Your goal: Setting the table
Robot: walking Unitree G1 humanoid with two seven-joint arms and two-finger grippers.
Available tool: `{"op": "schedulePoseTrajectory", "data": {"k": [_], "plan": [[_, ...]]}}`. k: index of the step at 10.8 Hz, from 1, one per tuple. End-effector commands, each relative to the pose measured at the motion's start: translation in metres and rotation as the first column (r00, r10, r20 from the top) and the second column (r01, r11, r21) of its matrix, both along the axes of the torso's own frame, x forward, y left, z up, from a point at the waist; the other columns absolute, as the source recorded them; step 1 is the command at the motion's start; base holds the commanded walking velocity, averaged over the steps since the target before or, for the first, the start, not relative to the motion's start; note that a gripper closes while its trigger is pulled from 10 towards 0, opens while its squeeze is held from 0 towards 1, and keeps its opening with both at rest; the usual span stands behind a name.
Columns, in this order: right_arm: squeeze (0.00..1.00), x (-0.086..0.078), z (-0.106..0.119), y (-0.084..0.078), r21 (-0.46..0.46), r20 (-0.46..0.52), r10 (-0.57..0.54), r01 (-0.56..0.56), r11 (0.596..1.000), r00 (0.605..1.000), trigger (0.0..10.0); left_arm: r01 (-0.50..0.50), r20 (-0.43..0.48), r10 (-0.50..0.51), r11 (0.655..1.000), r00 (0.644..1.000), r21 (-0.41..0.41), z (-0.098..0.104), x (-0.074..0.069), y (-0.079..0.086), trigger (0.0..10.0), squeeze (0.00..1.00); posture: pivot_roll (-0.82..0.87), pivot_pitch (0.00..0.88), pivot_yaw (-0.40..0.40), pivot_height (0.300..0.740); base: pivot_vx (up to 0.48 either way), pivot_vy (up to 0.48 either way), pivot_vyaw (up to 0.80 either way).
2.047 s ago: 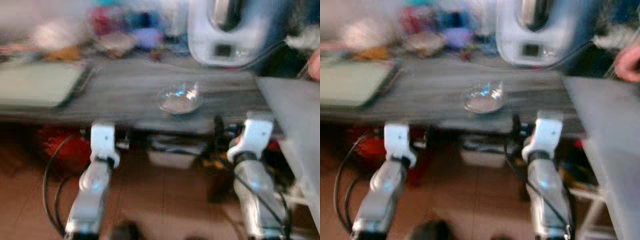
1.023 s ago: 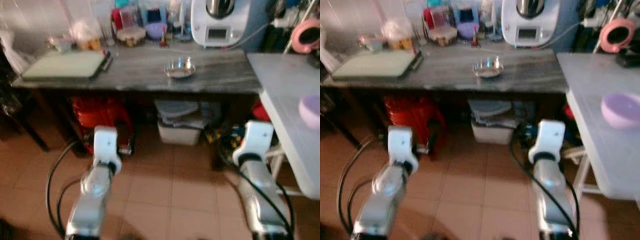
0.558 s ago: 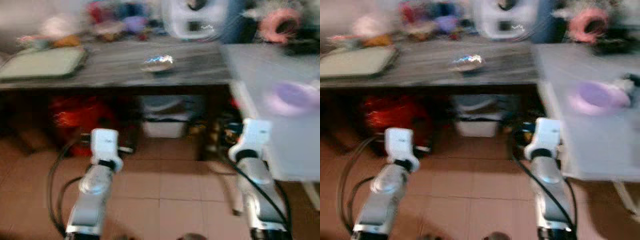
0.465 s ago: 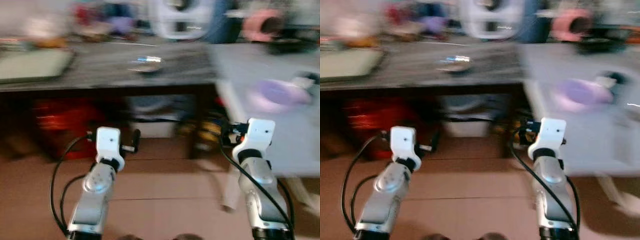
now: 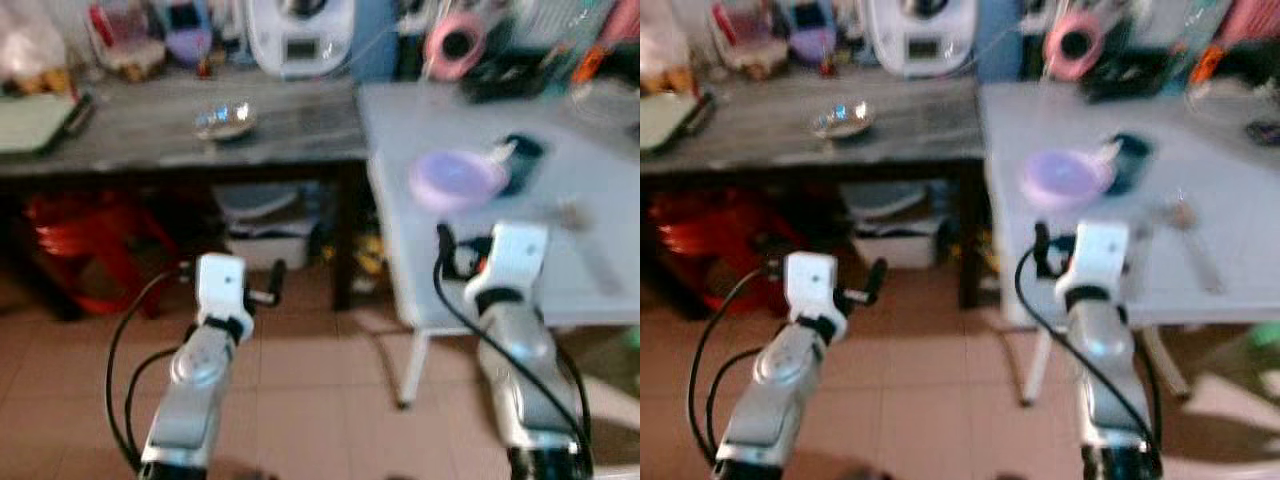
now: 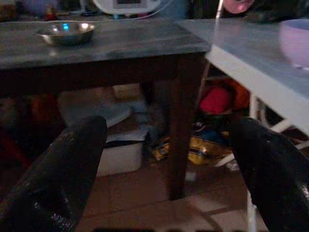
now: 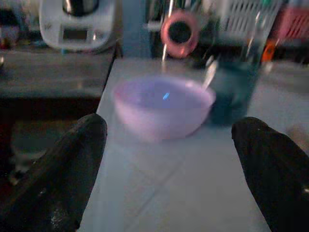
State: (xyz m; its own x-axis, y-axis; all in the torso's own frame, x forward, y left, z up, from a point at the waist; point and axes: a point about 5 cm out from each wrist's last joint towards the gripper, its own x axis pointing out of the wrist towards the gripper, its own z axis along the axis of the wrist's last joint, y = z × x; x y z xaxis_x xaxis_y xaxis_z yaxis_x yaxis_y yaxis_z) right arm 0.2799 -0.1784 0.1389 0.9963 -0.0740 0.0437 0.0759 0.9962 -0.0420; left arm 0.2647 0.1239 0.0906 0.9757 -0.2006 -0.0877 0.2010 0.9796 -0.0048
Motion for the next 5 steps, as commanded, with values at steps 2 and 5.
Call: {"op": "schedulePoseTrajectory", "data": {"k": [2,5], "plan": [[0.00,0.004,0.004,0.011,-0.037,0.027,0.055,-0.054,0.998,0.998,10.0,-0.020,0.001,0.020,1.000,1.000,0.019,0.000,0.001,0.009,10.0,0.00,-0.05,0.000,0.042,0.740,0.351,-0.322,0.00],[0.00,0.004,0.007,0.022,-0.079,0.050,0.130,-0.126,0.989,0.990,10.0,-0.023,-0.012,0.023,0.999,1.000,0.041,-0.003,-0.001,0.009,10.0,0.00,-0.05,0.000,0.044,0.740,0.374,-0.291,0.00]]}}
